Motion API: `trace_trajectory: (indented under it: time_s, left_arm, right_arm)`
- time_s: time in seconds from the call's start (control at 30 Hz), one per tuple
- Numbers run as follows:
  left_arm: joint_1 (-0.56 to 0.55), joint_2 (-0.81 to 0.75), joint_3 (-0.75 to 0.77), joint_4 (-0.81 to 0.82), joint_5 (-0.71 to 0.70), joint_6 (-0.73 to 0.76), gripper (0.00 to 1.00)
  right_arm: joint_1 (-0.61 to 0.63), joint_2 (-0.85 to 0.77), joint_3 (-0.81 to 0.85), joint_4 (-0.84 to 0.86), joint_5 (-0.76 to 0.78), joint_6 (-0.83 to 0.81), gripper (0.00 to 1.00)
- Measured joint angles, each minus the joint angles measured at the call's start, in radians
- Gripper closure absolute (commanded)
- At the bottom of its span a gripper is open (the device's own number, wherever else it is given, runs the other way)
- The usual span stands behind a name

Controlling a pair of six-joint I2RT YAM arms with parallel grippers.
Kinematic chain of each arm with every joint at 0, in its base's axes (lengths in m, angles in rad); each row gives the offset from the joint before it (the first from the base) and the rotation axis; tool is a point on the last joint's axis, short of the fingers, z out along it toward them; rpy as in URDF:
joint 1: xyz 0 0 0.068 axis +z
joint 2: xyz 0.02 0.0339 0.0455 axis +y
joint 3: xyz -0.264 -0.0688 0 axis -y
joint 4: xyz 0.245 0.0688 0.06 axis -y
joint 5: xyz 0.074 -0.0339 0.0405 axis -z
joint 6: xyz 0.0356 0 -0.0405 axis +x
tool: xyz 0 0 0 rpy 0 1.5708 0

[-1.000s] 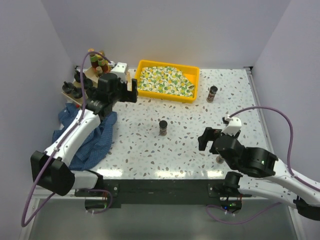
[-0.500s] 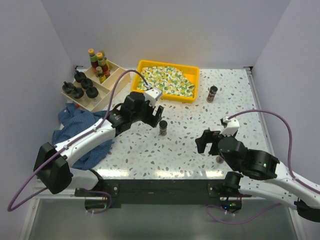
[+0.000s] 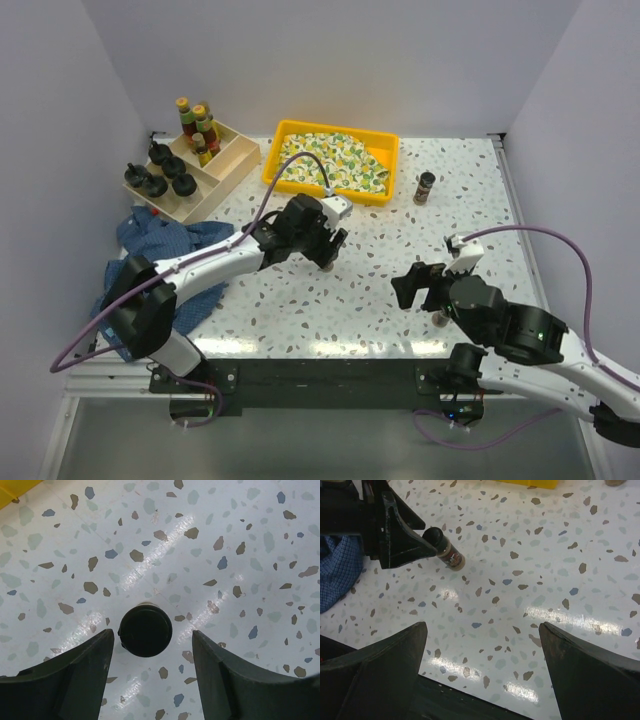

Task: Organize the condiment bottles
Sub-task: Pick up the bottle from the center of the board.

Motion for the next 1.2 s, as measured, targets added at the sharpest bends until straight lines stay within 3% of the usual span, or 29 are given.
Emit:
trace_trajectory:
  time_s: [0.27,0.4,0.43,0.47,0.57,0.7,0.93,1.2]
  left_arm:
    - [-0.005,0.055,0.027,-0.014,-0.026,0.003,0.33]
    - [-0.005,0.082,0.036,-0.02,-0.03,0.004,0.43]
    - [-0.005,0.085,0.037,-0.021,-0.03,0.004,0.47]
    - [-0.005,0.088,0.037,-0.023,-0.031,0.004,0.59]
    - [-0.005,0.089,0.04,-0.029,-0.033,0.004,0.82]
    - [-0.005,0.089,0.043,-0.039,-0.045,0.002,1.0]
    - [-0.005,0.076,0.076,-0.089,-0.096,-0.005,1.0]
    - [0.035,0.074,0.315,-0.159,-0.276,-0.005,1.0]
  right_arm:
    - [0.0,-0.035,0.0,0.001,-0.001,-0.011,0.01]
    - [0.0,-0.042,-0.002,0.001,-0.001,-0.011,0.01]
    - [0.0,-0.042,-0.002,0.001,-0.001,-0.011,0.01]
    - [0.0,-0.042,-0.003,0.002,-0.001,-0.011,0.01]
    - [0.0,-0.042,-0.009,0.002,-0.001,-0.011,0.01]
    - [0.0,-0.046,-0.017,0.002,-0.001,-0.011,0.01]
    - [0.0,-0.06,-0.019,0.008,-0.003,-0.011,0.01]
    - [0.0,-0.106,-0.019,0.008,-0.006,-0.011,0.01]
